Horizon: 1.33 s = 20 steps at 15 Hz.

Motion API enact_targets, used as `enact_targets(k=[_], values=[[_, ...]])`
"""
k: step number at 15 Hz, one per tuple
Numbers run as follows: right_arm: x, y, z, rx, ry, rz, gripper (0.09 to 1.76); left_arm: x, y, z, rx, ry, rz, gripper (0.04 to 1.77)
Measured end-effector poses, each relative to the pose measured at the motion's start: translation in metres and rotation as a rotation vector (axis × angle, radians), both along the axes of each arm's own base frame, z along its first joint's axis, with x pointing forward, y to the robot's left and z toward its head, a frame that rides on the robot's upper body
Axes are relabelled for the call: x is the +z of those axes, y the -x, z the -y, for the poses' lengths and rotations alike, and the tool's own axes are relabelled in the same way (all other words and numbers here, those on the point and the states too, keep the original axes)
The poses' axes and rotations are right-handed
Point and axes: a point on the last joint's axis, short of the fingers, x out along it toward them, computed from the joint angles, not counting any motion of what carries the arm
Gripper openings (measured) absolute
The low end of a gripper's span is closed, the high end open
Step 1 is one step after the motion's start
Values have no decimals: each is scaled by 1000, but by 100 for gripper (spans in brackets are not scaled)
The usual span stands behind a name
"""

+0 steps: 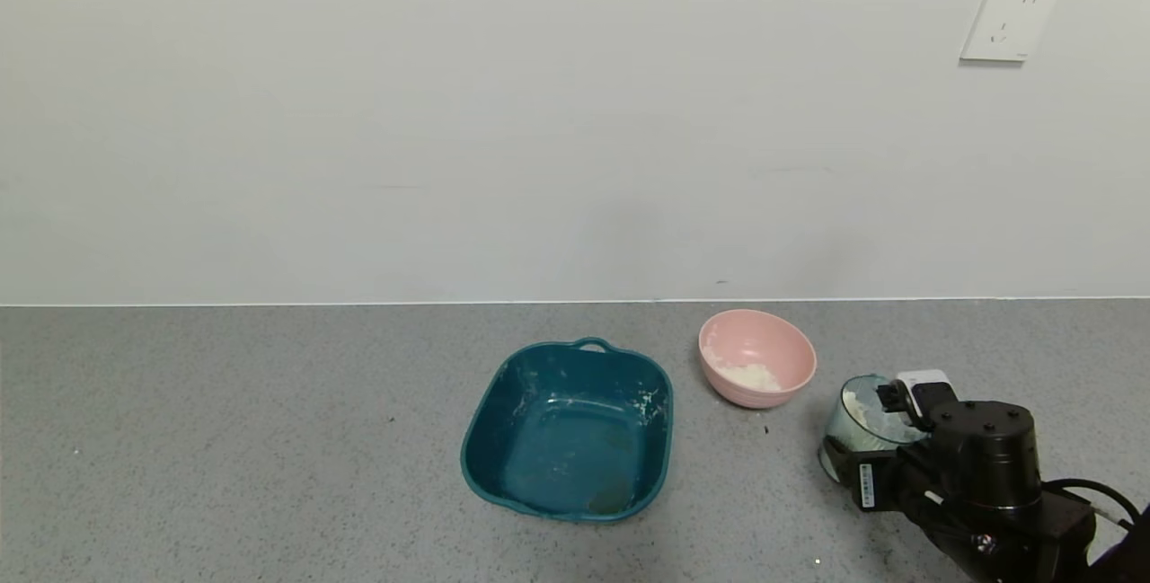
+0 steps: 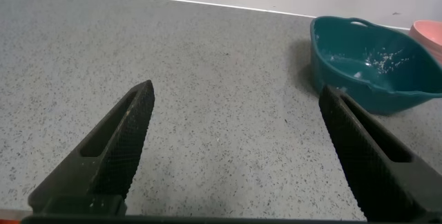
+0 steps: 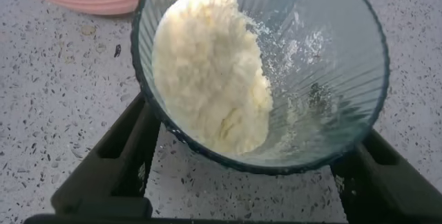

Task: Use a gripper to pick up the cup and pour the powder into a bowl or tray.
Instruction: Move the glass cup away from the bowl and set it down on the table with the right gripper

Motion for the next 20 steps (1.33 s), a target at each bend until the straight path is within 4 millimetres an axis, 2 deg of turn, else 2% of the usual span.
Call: enact_targets(k=[10,16,20], values=[[9,7,-1,14,-4,15,165,0,0,0,0,0,0,172],[25,23,5,13,-5,26,168,0,0,0,0,0,0,172],[39,40,13,13,4,4,169,0,0,0,0,0,0,172]])
